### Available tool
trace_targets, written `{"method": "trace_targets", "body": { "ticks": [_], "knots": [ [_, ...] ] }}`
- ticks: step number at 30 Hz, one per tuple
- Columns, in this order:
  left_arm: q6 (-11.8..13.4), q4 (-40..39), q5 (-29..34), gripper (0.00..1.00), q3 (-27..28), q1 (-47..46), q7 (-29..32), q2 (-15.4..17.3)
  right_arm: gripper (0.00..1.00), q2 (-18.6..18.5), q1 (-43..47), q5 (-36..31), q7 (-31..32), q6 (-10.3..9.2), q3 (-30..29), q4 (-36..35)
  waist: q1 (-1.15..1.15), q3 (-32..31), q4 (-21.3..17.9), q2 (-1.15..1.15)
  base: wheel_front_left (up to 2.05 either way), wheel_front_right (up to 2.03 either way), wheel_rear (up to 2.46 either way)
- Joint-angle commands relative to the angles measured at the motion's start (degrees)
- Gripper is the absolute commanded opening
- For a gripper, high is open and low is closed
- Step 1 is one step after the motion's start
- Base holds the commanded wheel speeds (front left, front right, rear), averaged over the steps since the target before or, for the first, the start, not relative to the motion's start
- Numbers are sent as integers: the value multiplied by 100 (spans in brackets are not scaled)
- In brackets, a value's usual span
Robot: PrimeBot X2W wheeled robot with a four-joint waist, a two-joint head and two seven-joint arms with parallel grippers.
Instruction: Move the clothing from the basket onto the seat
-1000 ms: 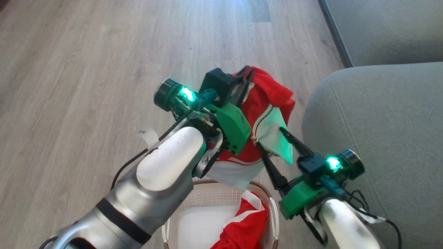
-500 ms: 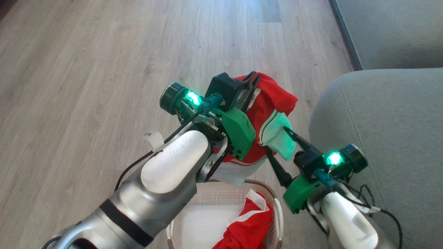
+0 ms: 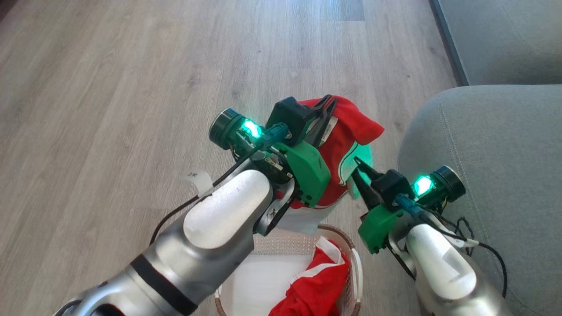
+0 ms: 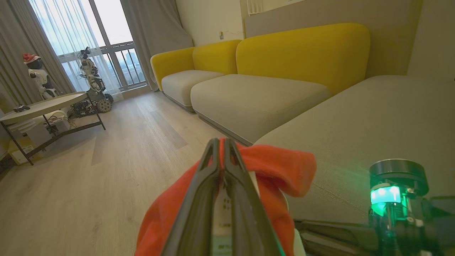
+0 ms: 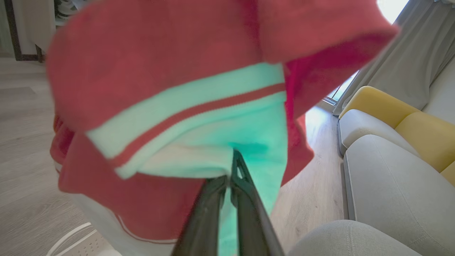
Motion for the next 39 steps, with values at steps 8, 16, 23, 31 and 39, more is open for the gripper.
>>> {"method": "trace_targets", "body": {
  "ticks": [8,16,23,31,39],
  "knots": [
    [142,-35,-109,0,276,-256,-199,62,0,36,-304,240,-54,-2,-20,-319,0,62,-111,0,0,0,0],
    [161,80,-257,100,421,-25,-558,136,0,36,-379,169,-54,-2,-374,-625,0,128,-412,0,0,0,0],
    [29,191,-446,100,470,291,-894,167,0,-90,-518,33,-54,-2,-799,-931,0,205,-840,0,0,0,0],
    [-89,308,-433,100,317,574,-1101,172,0,-402,-567,4,-54,-2,-1248,-1265,0,321,-1517,0,0,0,0],
    [-147,364,-369,100,209,748,-1234,138,0,-644,-741,45,-54,-2,-1459,-1476,0,496,-2281,0,0,0,0]
  ]
}}
